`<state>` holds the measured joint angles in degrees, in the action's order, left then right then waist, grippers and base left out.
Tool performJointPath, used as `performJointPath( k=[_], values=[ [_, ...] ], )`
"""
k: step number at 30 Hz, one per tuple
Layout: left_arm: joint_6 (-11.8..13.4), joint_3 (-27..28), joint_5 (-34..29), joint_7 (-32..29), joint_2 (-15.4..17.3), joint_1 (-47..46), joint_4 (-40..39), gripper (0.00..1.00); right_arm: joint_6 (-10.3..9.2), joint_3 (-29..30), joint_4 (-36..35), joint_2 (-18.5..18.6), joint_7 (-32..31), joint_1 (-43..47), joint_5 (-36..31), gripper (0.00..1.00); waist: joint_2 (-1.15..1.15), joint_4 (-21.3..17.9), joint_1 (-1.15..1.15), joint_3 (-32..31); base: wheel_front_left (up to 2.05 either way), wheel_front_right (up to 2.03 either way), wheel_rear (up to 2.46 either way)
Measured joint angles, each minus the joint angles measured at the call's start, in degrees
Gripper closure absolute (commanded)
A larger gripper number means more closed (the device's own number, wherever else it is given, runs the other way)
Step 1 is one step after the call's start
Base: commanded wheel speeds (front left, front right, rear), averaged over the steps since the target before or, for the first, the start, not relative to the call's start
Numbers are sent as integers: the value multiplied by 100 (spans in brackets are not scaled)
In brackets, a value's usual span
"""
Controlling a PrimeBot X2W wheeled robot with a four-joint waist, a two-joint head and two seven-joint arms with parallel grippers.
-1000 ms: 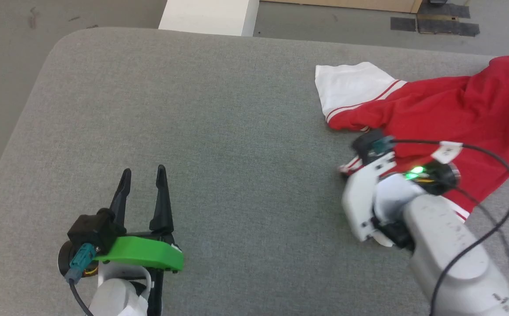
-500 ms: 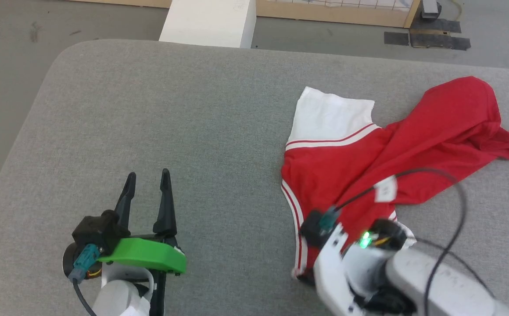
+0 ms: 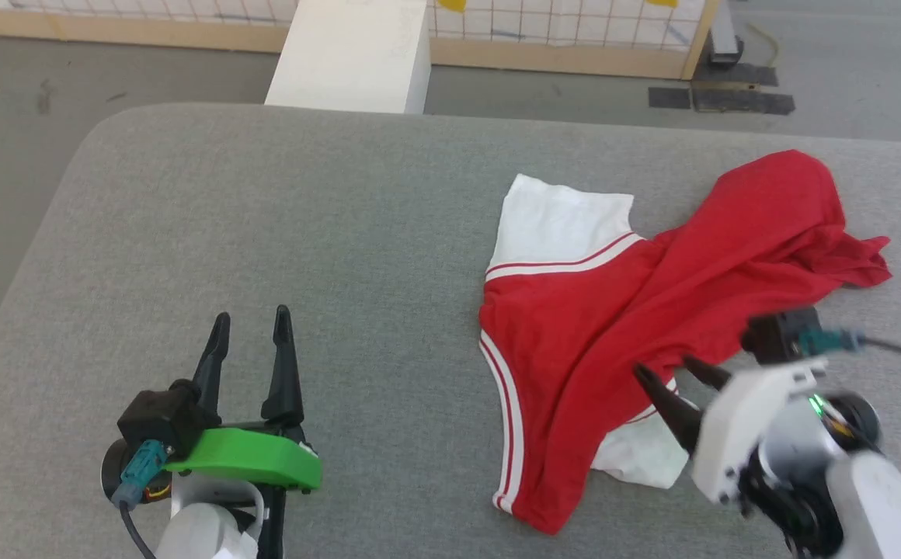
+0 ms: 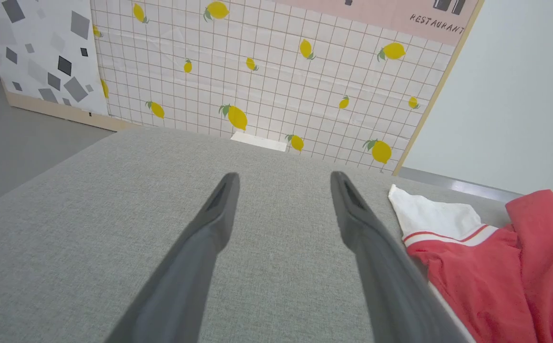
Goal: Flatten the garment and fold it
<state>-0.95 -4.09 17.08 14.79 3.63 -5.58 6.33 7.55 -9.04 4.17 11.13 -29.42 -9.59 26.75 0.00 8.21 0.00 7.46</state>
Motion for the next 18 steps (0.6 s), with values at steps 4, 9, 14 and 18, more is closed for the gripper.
performJointPath(
  k=[4,9,14,18],
  values=[
    [1,-8,0,0,9,39,-27,0,0,554,-314,-312,-571,609,-938,0,0,-67,0,-41,0,0,0],
    [1,-60,0,0,11,49,-66,0,0,745,-519,-546,-1289,812,-1684,0,0,-75,0,58,0,0,0],
    [0,-111,8,-1,11,19,-52,0,0,669,-352,-682,-1456,537,-2038,0,0,-13,0,228,0,0,0],
    [0,-118,16,0,10,-5,-12,0,0,544,3,-711,-1552,327,-2283,0,0,86,0,329,0,0,0]
  ],
)
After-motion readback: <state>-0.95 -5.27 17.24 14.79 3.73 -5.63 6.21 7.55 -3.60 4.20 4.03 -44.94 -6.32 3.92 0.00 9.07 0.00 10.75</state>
